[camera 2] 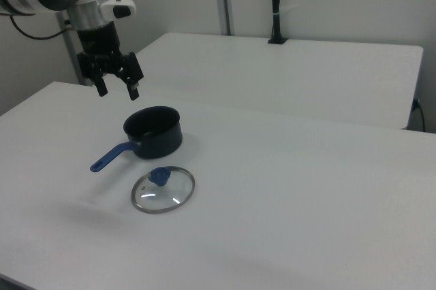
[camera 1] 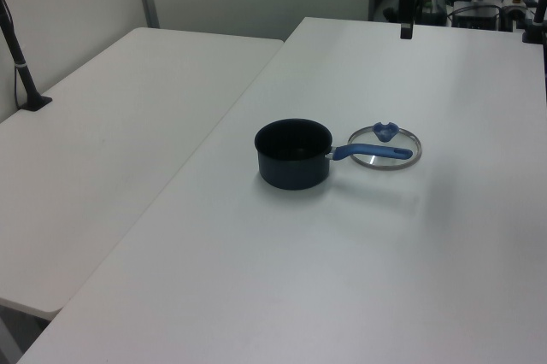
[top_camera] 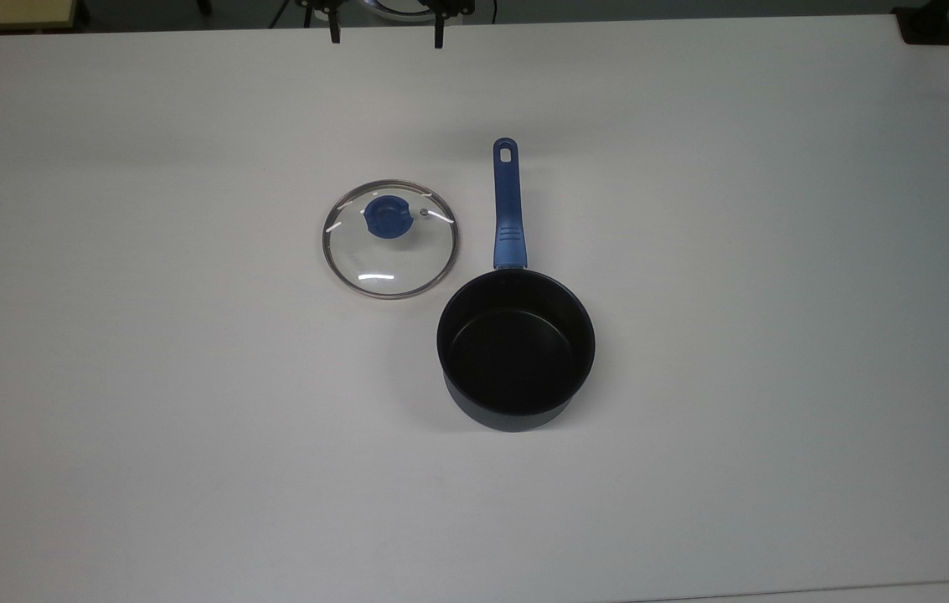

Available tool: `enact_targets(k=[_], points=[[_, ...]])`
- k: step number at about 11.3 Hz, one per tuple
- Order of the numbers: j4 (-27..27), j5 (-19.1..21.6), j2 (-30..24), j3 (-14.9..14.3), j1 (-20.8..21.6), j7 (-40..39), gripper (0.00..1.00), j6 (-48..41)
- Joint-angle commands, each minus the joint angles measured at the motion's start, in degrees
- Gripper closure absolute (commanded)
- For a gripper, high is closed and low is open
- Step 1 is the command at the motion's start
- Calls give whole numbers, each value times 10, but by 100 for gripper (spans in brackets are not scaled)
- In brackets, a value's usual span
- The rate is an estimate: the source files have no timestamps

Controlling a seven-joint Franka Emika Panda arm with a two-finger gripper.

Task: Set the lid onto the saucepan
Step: 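Move the gripper toward the glass lid beside the saucepan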

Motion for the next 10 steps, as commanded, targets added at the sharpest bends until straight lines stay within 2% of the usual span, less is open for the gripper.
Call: enact_targets(k=[1,4,6,8,10], points=[[-2,-7,-4,-2,2,3,0,-6],[-3,-7,-4,-7,-1,-15,0,-6],[-7,-1,-3,-8,-26,-99,0,-6],[-36,0,0,-8,-42,-173,0,-3],[-74,0,15,-8,-49,-203,0,41]])
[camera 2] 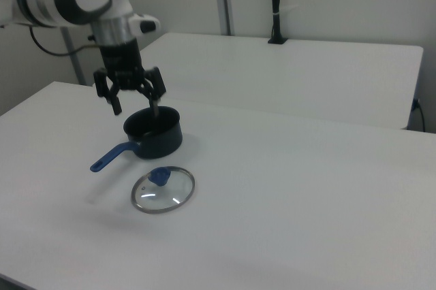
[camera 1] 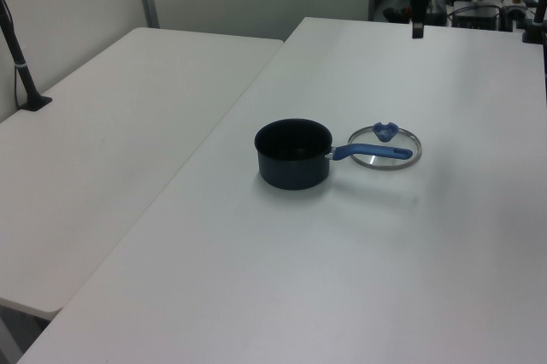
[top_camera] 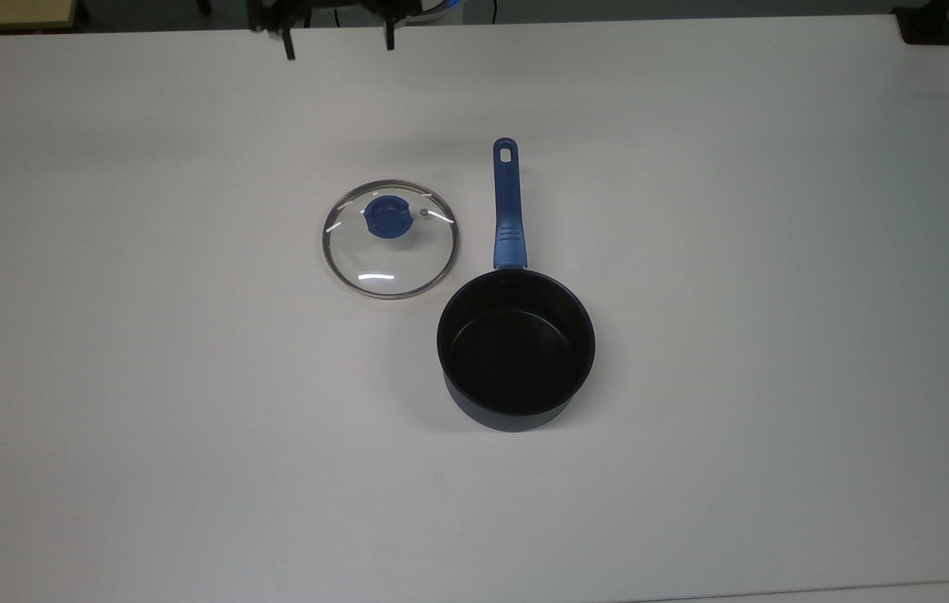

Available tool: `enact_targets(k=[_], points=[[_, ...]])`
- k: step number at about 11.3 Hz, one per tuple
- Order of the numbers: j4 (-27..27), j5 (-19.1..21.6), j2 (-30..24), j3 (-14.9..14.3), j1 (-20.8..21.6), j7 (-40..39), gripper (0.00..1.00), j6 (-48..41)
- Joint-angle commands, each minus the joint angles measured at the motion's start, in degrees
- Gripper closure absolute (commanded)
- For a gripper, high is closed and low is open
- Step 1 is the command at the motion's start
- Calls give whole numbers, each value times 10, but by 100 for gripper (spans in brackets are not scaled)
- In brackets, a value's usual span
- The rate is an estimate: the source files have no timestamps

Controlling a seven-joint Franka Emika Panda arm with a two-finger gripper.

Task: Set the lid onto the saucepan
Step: 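Move the gripper toward the glass lid beside the saucepan, then lower the gripper onto the lid's blue knob and close it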

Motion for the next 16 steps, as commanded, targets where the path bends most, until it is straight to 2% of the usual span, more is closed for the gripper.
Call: enact_targets(k=[1,6,8,13,16], points=[[-67,0,19,0,-4,-41,0,69],[-126,-7,105,3,3,-41,0,214],[-130,-7,134,5,4,-41,0,255],[-132,1,154,15,12,-34,5,286],[-133,1,155,15,15,-35,29,289]])
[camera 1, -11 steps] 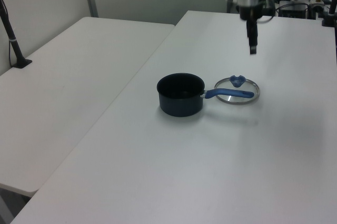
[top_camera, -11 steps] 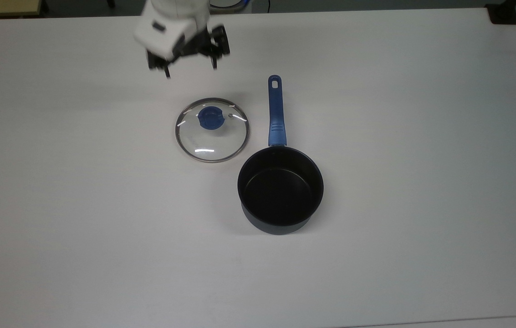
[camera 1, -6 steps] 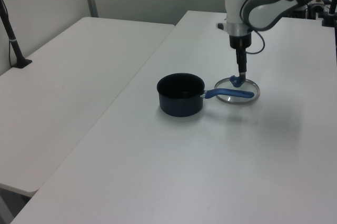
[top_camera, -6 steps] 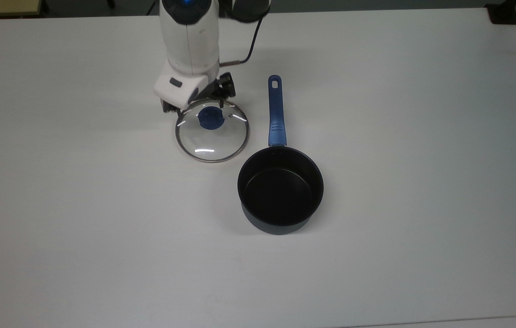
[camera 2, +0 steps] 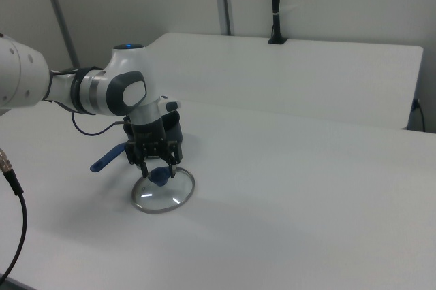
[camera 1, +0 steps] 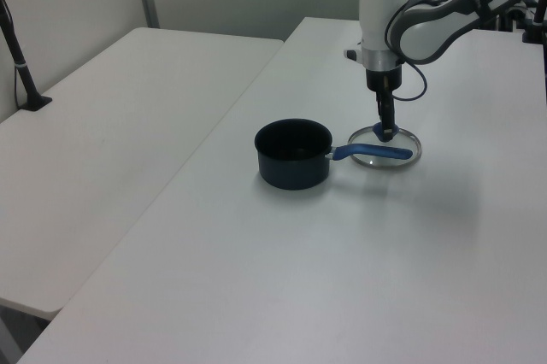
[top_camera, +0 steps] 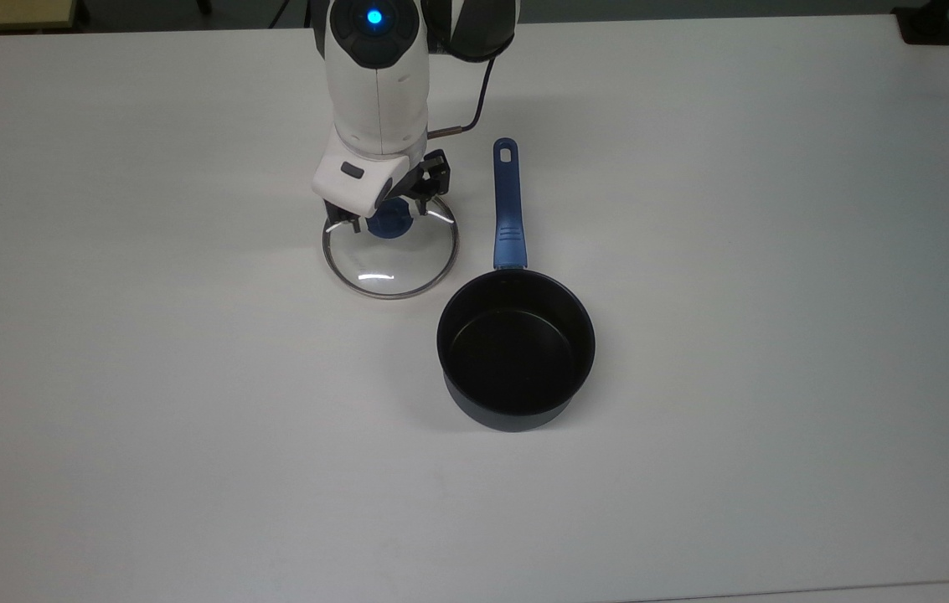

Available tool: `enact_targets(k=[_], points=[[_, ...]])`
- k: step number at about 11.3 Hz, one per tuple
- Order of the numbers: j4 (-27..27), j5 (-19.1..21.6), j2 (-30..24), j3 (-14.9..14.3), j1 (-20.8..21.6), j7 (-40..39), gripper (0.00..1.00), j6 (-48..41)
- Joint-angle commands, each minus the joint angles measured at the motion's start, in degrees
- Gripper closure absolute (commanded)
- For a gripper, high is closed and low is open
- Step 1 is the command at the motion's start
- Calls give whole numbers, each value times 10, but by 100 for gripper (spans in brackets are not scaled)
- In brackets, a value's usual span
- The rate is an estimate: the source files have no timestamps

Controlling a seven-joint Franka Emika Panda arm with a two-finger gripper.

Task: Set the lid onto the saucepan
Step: 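Lower the gripper onto the lid's blue knob and close it, then lift the glass lid and carry it over the black saucepan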

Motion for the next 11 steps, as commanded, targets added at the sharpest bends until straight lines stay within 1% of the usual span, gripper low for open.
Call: enact_targets(k=[1,3,4,5,6,7,9,11], points=[[-11,1,0,-3,7,-6,34,19],[-12,0,0,-3,7,-6,36,18],[-12,0,0,-3,8,-6,40,18],[-11,1,-1,-3,6,-7,55,17],[-7,0,-8,-3,2,-6,63,9],[5,0,-15,-4,-1,-2,63,2],[93,1,-9,-7,-10,0,63,-64],[162,9,-4,-7,-9,25,63,-71]])
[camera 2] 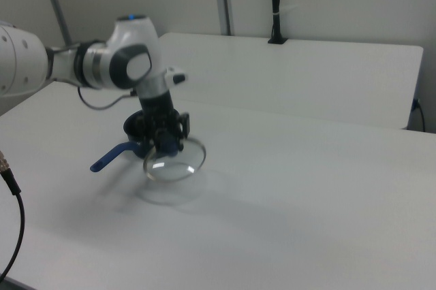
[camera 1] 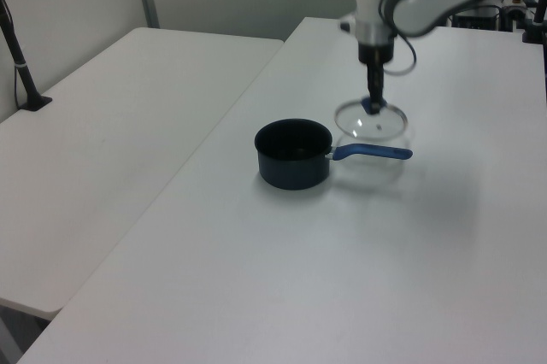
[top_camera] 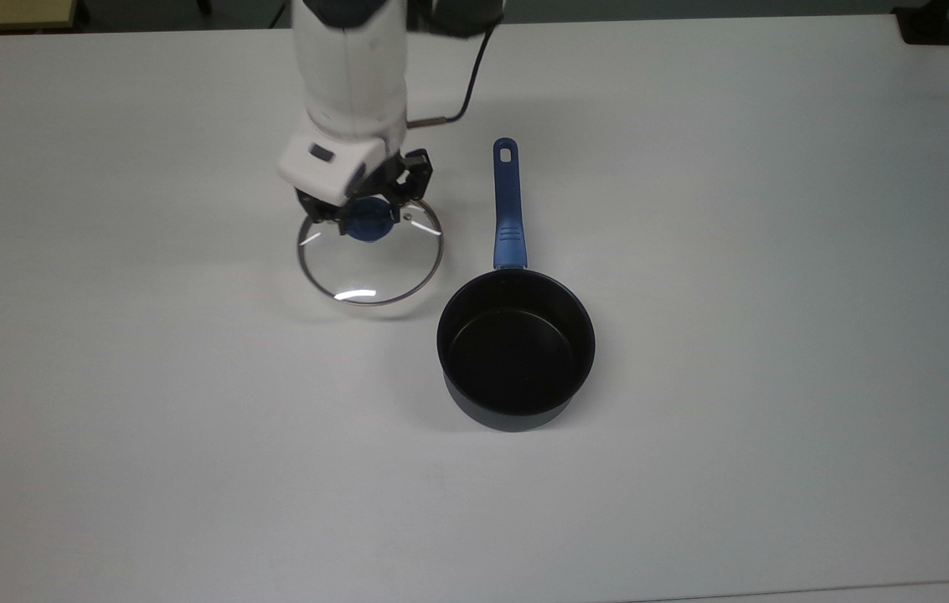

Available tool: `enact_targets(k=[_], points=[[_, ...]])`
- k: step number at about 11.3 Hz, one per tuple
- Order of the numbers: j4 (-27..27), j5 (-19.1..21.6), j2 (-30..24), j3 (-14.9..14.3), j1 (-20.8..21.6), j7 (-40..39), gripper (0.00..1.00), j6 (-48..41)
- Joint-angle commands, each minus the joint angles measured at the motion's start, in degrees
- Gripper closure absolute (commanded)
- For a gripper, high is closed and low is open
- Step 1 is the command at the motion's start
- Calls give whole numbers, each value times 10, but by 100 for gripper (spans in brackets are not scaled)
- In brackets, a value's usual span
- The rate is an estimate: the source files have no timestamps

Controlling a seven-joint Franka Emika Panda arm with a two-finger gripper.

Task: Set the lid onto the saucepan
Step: 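Lift the glass lid and carry it over the black saucepan, then lower the lid onto the saucepan rim and open the gripper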

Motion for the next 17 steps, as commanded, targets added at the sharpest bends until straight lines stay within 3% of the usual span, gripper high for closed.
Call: enact_targets(k=[1,3,5,10,17], points=[[111,18,6,-2,4,35,63,-32],[166,35,28,2,17,40,63,-27],[195,37,56,2,57,94,63,-2],[196,32,101,1,115,165,62,90],[190,21,115,2,123,163,57,82]])
